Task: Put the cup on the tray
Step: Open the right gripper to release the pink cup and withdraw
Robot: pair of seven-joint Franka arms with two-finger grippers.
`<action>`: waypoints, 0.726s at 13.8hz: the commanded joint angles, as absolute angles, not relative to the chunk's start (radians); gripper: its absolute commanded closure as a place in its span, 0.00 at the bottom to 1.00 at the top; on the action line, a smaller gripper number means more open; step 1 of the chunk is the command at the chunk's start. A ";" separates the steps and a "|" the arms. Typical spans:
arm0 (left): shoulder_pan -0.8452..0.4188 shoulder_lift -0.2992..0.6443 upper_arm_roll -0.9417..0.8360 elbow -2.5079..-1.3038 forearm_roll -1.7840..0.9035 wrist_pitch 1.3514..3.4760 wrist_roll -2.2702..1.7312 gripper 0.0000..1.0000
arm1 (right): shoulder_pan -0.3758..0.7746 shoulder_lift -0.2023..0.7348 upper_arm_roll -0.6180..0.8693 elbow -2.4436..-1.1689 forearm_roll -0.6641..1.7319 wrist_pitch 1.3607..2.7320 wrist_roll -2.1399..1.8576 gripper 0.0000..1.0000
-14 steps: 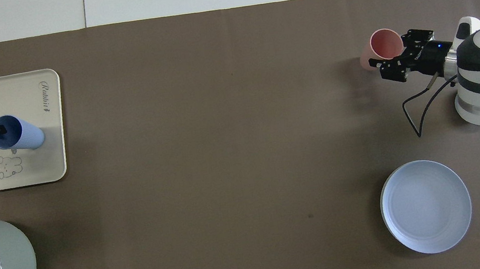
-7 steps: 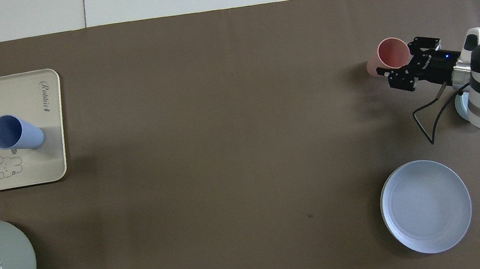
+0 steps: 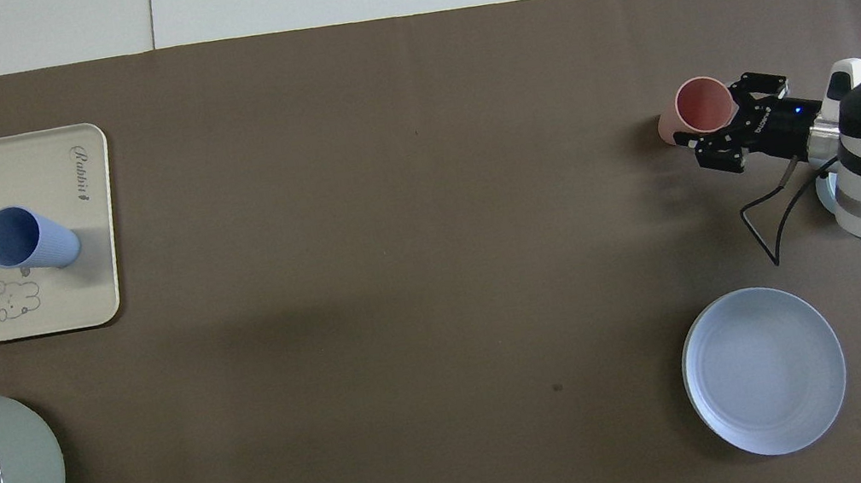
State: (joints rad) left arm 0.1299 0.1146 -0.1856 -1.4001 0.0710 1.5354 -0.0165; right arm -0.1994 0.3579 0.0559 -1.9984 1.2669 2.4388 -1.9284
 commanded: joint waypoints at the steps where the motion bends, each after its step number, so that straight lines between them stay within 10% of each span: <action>1: 0.139 0.063 -0.181 -1.471 0.033 1.548 -0.014 0.00 | -0.210 0.325 0.069 -2.033 1.295 2.453 -1.959 0.00; 10: 0.146 0.054 -0.167 -1.471 -0.014 1.555 -0.005 0.00 | -0.202 0.253 0.069 -2.029 1.293 2.419 -1.841 0.00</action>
